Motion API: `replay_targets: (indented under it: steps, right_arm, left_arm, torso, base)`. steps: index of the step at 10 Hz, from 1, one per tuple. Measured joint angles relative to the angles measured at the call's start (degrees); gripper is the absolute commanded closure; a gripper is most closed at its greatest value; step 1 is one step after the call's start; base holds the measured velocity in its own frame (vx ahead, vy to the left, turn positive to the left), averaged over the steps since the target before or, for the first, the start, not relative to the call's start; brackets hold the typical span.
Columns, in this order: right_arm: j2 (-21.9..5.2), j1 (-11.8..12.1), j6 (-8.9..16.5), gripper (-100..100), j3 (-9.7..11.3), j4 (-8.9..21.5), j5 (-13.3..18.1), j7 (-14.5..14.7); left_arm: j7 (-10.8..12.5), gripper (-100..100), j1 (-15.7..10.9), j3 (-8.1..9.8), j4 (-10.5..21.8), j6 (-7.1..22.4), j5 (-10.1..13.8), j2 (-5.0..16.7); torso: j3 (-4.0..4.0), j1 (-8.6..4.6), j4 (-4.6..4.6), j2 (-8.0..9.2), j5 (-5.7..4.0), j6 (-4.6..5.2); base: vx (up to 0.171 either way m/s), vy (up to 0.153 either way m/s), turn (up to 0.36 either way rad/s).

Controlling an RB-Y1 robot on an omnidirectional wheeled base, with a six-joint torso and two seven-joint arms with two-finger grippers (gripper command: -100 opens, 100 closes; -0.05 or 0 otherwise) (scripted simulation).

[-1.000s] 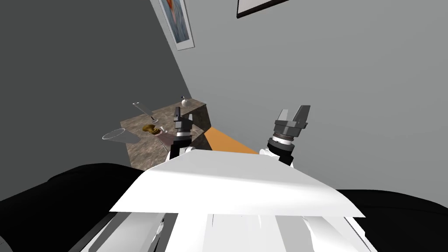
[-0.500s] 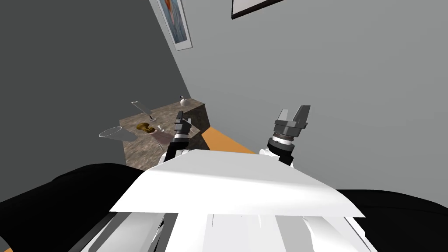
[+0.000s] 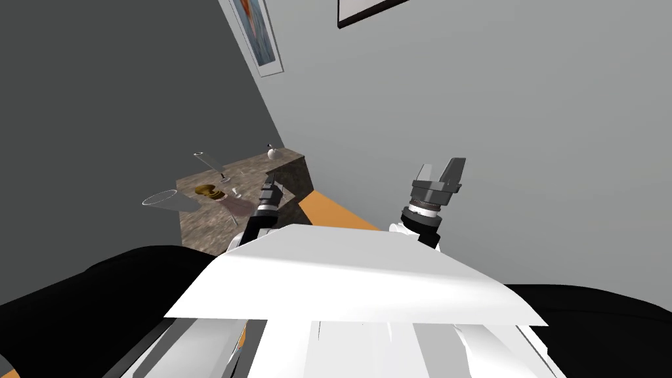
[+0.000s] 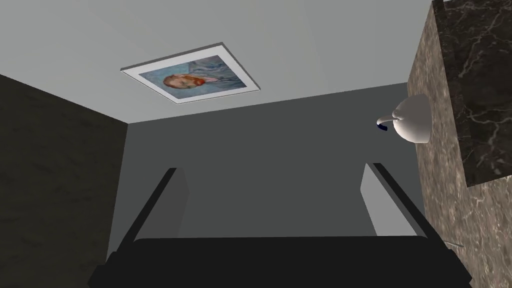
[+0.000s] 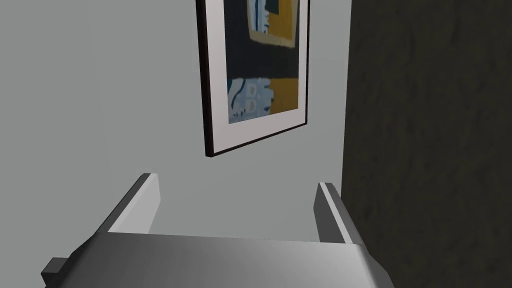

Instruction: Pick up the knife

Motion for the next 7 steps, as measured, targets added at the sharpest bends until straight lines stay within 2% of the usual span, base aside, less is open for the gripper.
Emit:
replay_targets:
  steps: [2, 7]
  right_arm:
    - [0.00, 0.00, 0.00, 0, 0.00, 0.00, 0.00, 0.00]
    - [0.00, 0.00, 0.00, 0, 0.00, 0.00, 0.00, 0.00]
  left_arm:
    - [-1.26, -100, 2.30, 1.23, -0.68, 3.44, -0.93, 0.52]
    - [-3.43, -100, 4.90, 3.44, -0.65, 10.79, -2.14, 1.62]
  torso:
    - [-0.06, -0.10, -0.02, -0.10, -0.02, -0.01]
    - [-0.04, 0.12, -0.01, -0.07, 0.03, 0.00]
  base:
    - [0.046, -0.097, -0.006]
    - [0.037, -0.054, -0.023]
